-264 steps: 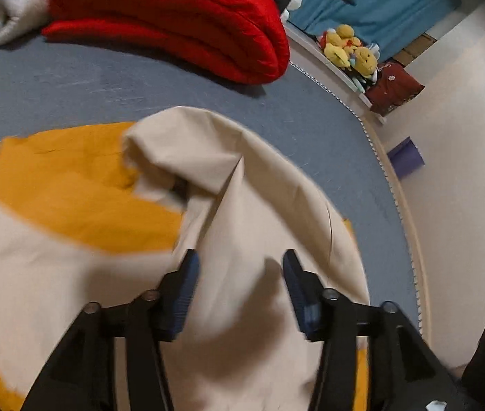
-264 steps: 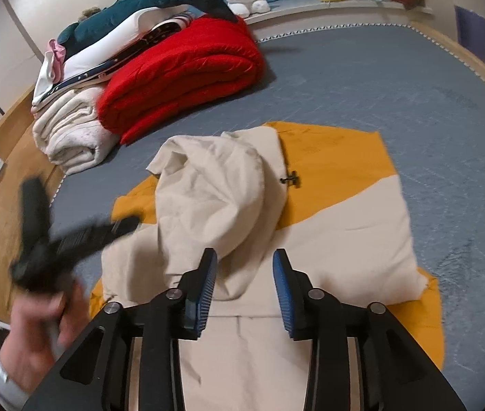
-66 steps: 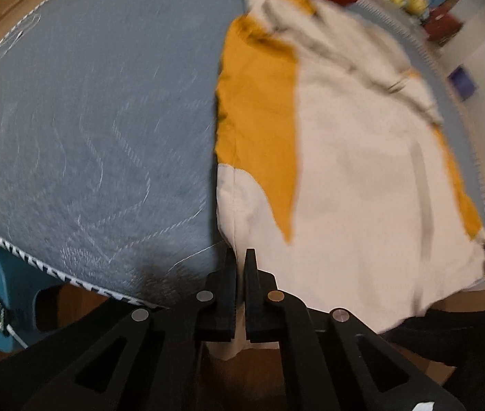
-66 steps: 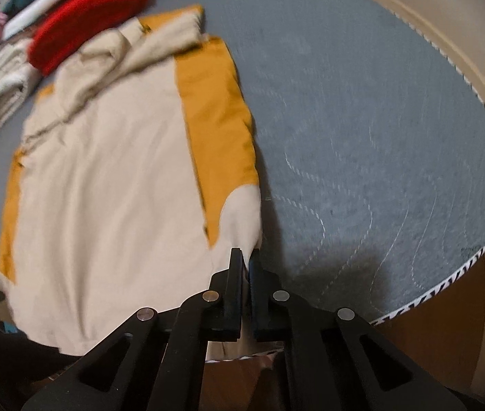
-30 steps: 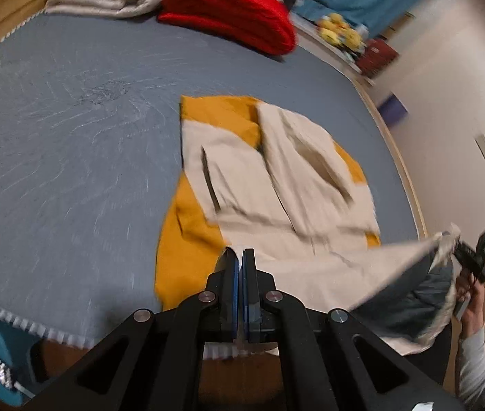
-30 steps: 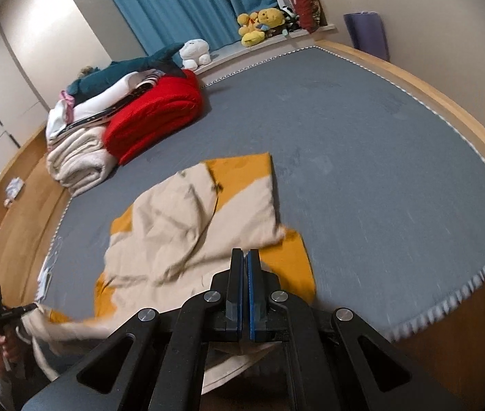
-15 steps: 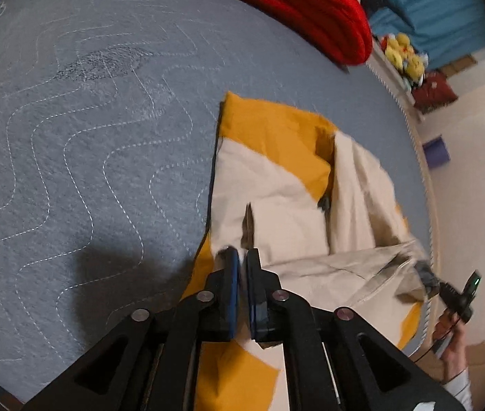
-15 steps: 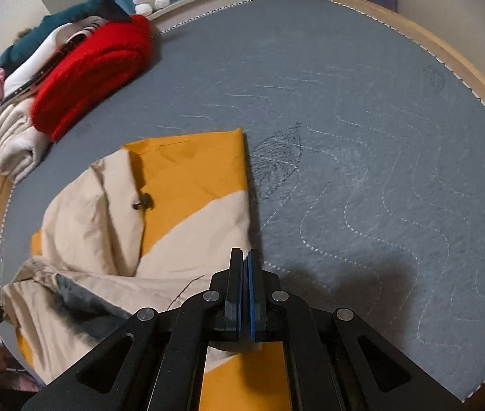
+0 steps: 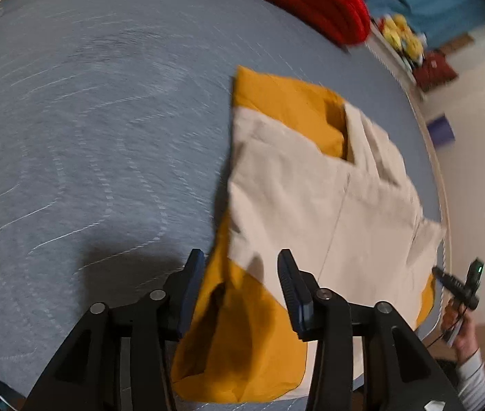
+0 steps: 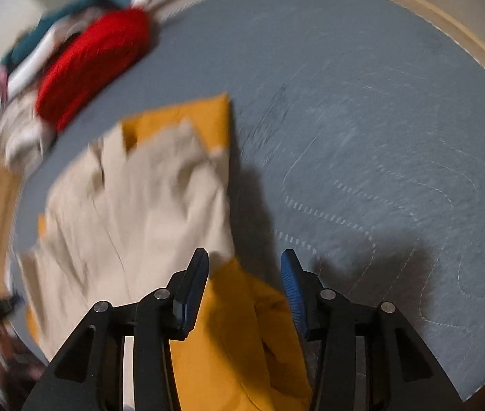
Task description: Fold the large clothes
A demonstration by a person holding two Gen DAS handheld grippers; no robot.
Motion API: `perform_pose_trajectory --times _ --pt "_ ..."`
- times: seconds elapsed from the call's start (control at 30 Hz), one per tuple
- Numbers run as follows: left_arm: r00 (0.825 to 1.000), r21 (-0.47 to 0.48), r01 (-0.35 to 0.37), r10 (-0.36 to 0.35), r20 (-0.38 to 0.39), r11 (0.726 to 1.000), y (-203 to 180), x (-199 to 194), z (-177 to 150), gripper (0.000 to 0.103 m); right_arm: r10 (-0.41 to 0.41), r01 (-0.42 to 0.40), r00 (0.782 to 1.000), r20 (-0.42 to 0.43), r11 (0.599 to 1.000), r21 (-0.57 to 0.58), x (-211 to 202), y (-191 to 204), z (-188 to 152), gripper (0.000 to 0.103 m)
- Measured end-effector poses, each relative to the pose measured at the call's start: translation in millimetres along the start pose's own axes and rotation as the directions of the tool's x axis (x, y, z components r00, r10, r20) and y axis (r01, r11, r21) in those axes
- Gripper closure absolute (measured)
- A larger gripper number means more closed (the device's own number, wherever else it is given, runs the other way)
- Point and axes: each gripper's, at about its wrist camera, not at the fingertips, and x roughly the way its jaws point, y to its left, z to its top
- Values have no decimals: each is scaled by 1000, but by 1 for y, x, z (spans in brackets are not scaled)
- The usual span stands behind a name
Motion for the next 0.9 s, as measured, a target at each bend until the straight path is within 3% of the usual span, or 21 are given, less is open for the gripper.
perform_pose_trajectory --times 0.1,0.13,0.2,0.23,0.27,0.37,0.43,0.47,0.53,0.63,0.7,0.77,0.9 --pt "999 18 -34 35 -42 999 -6 16 0 59 22 -24 999 -34 999 -46 9 10 -3 58" --pt "998 25 -49 50 -50 998 -9 19 0 64 19 -21 999 -37 998 -66 10 15 -3 58" --pt "997 37 -61 62 -41 997 -12 19 0 98 -10 7 1000 -25 993 -114 11 25 -4 61" --pt "998 39 -49 50 -33 998 -14 17 1 99 -18 16 1000 -16 991 -129 10 31 -6 83" --pt "999 47 -37 37 2 998 -17 8 2 100 -16 15 1000 -2 989 -148 7 36 -7 95" --pt "979 32 -28 21 203 999 -21 -33 10 100 5 11 990 142 993 -115 -25 41 -2 100" --pt "943 31 -4 -7 332 1000 -26 -56 13 100 25 -4 958 285 997 -75 -53 43 3 100" --pt "931 38 -24 8 365 999 -29 -60 15 100 21 6 931 366 997 -72 -67 47 5 100" --pt "941 27 -86 73 330 996 -29 -48 22 100 -12 43 910 415 997 -65 -68 52 11 100" --pt "963 -44 -112 119 240 993 -15 -25 30 100 -102 122 941 322 992 -43 -30 53 26 100" --pt "958 -29 -102 106 268 994 -20 -25 38 100 -137 156 953 271 987 -50 -9 53 34 100" --pt "942 12 -137 127 312 990 -28 -29 44 100 -140 163 949 283 985 -60 -4 58 41 100" --pt "919 16 -142 126 373 990 -34 -30 54 100 -141 178 910 391 982 -60 -16 74 57 100"
